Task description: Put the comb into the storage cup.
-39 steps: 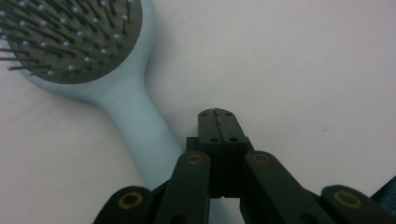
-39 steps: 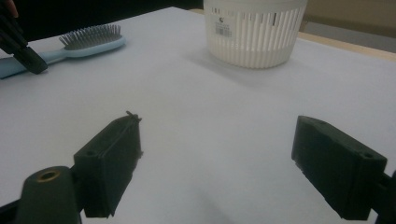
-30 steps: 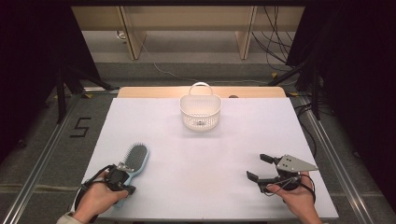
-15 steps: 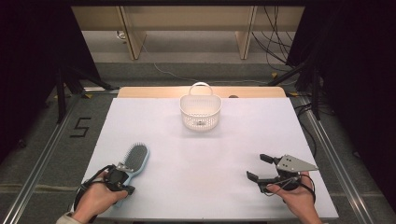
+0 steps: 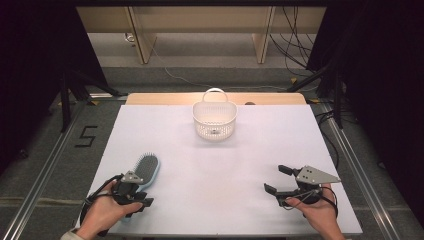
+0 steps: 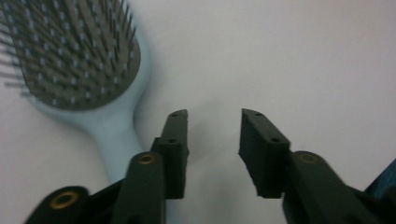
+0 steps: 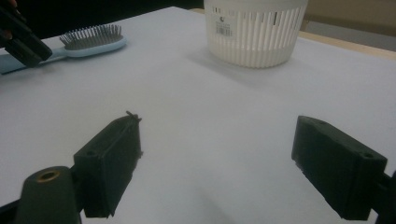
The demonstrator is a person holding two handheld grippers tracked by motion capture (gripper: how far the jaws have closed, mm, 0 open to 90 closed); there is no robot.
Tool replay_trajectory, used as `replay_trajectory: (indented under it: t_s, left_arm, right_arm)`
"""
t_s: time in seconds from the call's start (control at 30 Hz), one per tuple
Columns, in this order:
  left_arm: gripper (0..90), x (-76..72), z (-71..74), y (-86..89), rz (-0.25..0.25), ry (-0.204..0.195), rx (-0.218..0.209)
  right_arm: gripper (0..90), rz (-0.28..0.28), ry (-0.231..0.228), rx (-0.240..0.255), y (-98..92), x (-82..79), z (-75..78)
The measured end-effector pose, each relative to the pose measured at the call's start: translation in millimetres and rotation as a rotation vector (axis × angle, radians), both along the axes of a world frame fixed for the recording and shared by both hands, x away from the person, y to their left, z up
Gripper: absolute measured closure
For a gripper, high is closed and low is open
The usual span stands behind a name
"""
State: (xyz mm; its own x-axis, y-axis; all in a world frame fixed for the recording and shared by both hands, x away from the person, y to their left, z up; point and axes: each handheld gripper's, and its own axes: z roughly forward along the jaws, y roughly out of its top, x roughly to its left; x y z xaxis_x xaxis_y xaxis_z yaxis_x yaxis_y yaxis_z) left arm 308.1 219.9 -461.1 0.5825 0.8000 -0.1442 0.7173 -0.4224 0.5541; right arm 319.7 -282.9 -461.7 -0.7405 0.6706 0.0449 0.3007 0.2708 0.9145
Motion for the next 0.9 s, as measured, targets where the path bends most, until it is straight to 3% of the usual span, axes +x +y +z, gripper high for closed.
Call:
replay_trajectory:
  t_s: [0.13, 0.17, 0.2, 0.23, 0.27, 0.33, 0.4, 0.43, 0.47, 0.57, 0.7, 0.9]
  left_arm:
    - [43.0, 0.6, 4.0, -0.1, 0.011, -0.090, -0.040]
    - [43.0, 0.7, 4.1, 0.2, 0.017, -0.107, -0.051]
    - [38.0, 1.3, 5.5, 1.0, 0.025, -0.143, -0.059]
    - [34.9, 1.3, 5.5, 1.0, 0.025, -0.143, -0.059]
    - [29.7, 1.4, 7.4, 0.7, 0.032, -0.179, -0.017]
    - [22.3, 1.4, 7.1, 0.1, 0.051, -0.197, -0.012]
    - [19.8, 1.8, 6.7, 0.3, 0.065, -0.200, -0.009]
    - [13.7, 2.2, 6.1, 0.6, 0.072, -0.205, -0.005]
    - [12.7, 2.5, 4.7, 1.9, 0.069, -0.227, 0.020]
    - [8.3, 3.3, 3.3, 3.1, 0.080, -0.235, 0.049]
    - [0.0, 4.2, 3.6, 5.1, 0.103, -0.229, 0.040]
    - [0.0, 5.9, 4.7, 7.6, 0.144, -0.210, 0.034]
  right_arm:
    - [16.6, 0.001, 0.000, -0.001, -0.1, 0.1, -0.1]
    - [16.6, 0.001, 0.000, -0.001, -0.1, 0.1, -0.1]
    - [16.6, 0.000, 0.002, -0.001, 0.0, 0.0, -0.1]
    - [16.6, 0.000, 0.002, -0.001, 0.0, 0.0, -0.1]
    - [16.6, 0.001, 0.000, -0.002, 0.0, 0.1, -0.1]
    - [16.6, 0.001, 0.003, 0.001, 0.2, 0.1, -0.2]
    - [16.6, 0.001, 0.003, 0.000, 0.2, 0.1, -0.2]
    - [16.5, 0.002, 0.004, 0.000, 0.2, 0.1, -0.3]
    - [16.5, 0.002, 0.002, -0.001, 0.2, 0.3, -0.4]
    - [16.5, 0.002, 0.002, 0.000, 0.1, 0.3, -0.4]
    - [16.5, 0.002, 0.002, 0.000, 0.1, 0.4, -0.5]
    - [16.4, 0.001, 0.002, 0.001, 0.0, 0.4, -0.5]
